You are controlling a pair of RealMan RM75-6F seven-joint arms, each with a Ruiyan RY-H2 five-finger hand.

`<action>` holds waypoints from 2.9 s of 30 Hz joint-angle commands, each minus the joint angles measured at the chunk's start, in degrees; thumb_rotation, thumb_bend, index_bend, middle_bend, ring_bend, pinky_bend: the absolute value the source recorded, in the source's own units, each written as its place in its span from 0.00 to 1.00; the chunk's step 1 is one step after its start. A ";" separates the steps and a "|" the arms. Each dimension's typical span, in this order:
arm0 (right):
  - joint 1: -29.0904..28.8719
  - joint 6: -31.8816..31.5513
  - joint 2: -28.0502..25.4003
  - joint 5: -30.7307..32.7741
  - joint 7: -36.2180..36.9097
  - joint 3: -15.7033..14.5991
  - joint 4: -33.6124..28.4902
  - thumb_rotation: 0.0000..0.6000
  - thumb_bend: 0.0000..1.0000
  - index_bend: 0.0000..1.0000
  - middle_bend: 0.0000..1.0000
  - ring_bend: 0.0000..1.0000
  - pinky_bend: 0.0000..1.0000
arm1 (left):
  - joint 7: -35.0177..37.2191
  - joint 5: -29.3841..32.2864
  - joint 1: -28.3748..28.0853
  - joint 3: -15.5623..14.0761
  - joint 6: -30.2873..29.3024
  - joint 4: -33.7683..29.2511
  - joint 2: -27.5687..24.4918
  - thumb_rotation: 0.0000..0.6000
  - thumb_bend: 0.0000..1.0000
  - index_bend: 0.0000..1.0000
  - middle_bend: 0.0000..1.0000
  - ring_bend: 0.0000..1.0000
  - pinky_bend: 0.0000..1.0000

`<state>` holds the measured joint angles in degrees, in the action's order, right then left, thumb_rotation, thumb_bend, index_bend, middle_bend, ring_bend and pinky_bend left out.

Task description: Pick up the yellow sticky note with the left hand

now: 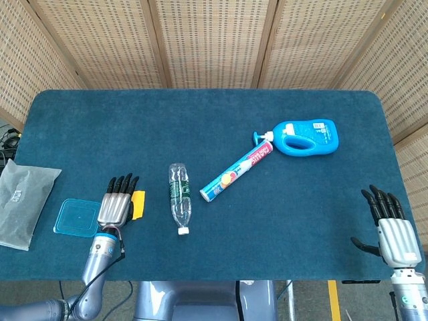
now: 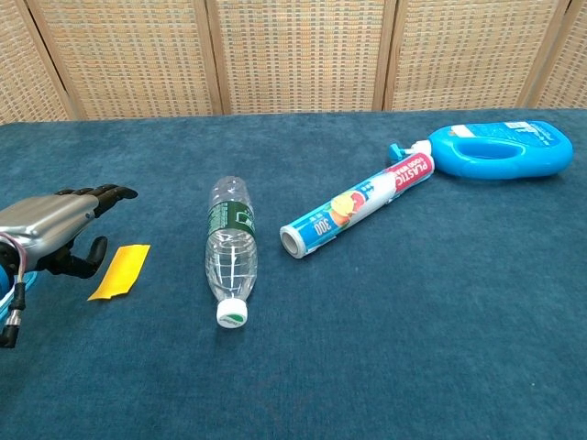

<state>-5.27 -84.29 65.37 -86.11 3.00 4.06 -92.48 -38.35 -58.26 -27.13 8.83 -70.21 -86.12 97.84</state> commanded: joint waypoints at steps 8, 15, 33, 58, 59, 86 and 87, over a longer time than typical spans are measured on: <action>0.08 -0.25 0.02 -0.15 0.05 0.00 -0.11 1.00 0.00 0.00 0.00 0.00 0.00 | 1.94 -1.50 1.84 -2.37 -1.12 -3.60 -2.76 1.00 0.46 0.02 0.00 0.00 0.00; 0.16 -0.44 0.00 -0.20 0.04 0.02 -0.26 1.00 0.00 0.00 0.00 0.00 0.00 | 3.30 -2.25 2.98 -3.44 -2.04 -2.38 -2.82 1.00 0.37 0.14 0.00 0.00 0.00; 0.06 -0.09 -0.02 -0.04 -0.31 -0.03 -0.49 1.00 0.00 0.00 0.00 0.00 0.00 | 3.32 -3.20 3.42 -4.94 -1.40 2.83 1.59 1.00 0.37 0.14 0.00 0.00 0.00; 0.03 0.14 -0.18 -0.26 0.01 -0.26 -0.78 1.00 0.00 0.00 0.00 0.00 0.00 | 2.05 -3.36 3.10 -2.92 -1.30 9.70 6.21 1.00 0.40 0.18 0.00 0.00 0.00; 0.02 0.16 -0.20 -0.27 0.01 -0.27 -0.81 1.00 0.00 0.00 0.00 0.00 0.00 | 2.04 -3.25 3.09 -2.82 -1.19 9.72 6.24 1.00 0.40 0.18 0.00 0.00 0.00; -0.04 0.35 -0.22 -0.21 -0.04 -0.33 -0.85 1.00 0.00 0.00 0.00 0.00 0.00 | 3.33 -4.18 2.97 -1.58 -1.19 10.40 6.95 1.00 0.42 0.56 0.00 0.00 0.00; -0.04 0.35 -0.22 -0.20 -0.06 -0.32 -0.86 1.00 0.00 0.00 0.00 0.00 0.00 | 3.59 -4.43 2.99 -1.58 -1.29 10.39 6.97 1.00 0.42 0.57 0.00 0.00 0.00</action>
<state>-5.31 -83.94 65.16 -86.31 2.94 3.74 -93.34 -34.94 -62.51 -24.17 7.25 -71.42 -75.72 104.79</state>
